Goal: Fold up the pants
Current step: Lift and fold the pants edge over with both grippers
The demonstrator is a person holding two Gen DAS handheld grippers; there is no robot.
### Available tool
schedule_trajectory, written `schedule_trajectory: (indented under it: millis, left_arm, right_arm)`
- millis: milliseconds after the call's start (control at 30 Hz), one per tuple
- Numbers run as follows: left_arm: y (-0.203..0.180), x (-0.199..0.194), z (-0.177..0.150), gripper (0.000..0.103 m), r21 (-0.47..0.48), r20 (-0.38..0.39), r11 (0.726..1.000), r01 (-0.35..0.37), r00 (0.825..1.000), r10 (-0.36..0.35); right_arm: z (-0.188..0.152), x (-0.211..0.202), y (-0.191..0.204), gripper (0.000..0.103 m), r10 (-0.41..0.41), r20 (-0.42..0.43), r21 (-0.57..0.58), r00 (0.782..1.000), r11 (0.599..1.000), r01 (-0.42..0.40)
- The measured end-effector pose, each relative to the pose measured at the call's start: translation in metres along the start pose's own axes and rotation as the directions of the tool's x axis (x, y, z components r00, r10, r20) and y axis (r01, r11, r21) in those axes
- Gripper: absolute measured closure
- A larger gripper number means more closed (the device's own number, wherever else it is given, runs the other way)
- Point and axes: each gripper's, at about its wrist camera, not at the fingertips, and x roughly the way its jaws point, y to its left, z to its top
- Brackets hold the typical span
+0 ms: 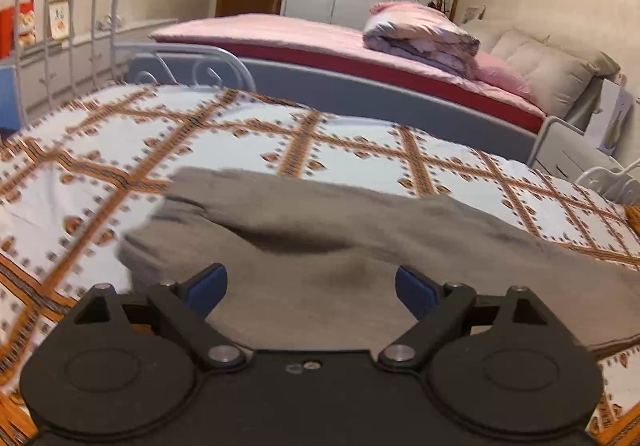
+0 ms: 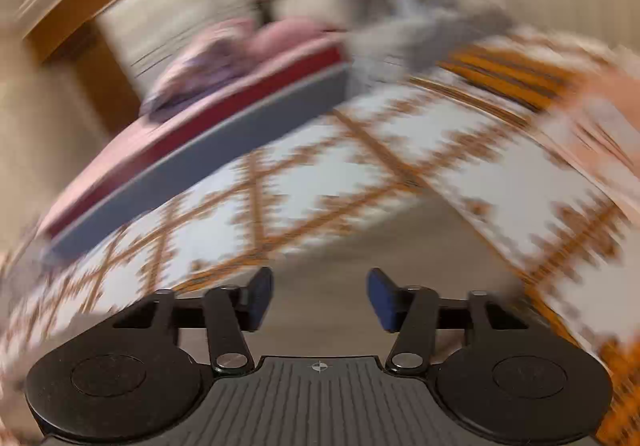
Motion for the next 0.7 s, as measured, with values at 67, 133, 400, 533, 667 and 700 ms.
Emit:
schedule_trajectory:
  millis: [67,133,400,533,667,700]
  left_arm:
    - [-0.007,0.007,-0.005,0.018,0.011,-0.027,1.000,-0.001,1.000,0.001]
    - [-0.010,0.014,-0.008,0.018,0.027,-0.056,0.999,-0.017,0.998,0.018]
    - [-0.015,0.026,-0.013,0.018,0.037,-0.090,0.998,-0.053,0.994,0.056]
    - [-0.020,0.027,-0.013,0.018,0.037,-0.091,0.998,-0.054,0.994,0.057]
    - [-0.023,0.027,-0.013,0.018,0.040,-0.090,0.998,-0.051,0.994,0.055]
    - [-0.024,0.028,-0.013,0.018,0.043,-0.092,0.998,-0.051,0.994,0.054]
  right_arm:
    - [0.001,-0.004,-0.026,0.061,-0.027,-0.023,0.078,0.999,0.997,0.029]
    - [0.001,-0.007,-0.046,0.061,-0.037,-0.049,0.136,0.998,0.990,0.044]
    - [-0.001,-0.005,-0.104,0.061,-0.002,-0.103,0.300,0.995,0.953,0.033]
    - [-0.003,0.007,-0.119,0.066,0.051,-0.120,0.382,0.991,0.924,-0.001]
    - [-0.011,0.016,-0.127,0.077,0.133,-0.147,0.476,0.980,0.878,-0.048]
    - [-0.013,0.018,-0.127,0.077,0.132,-0.156,0.474,0.979,0.879,-0.043]
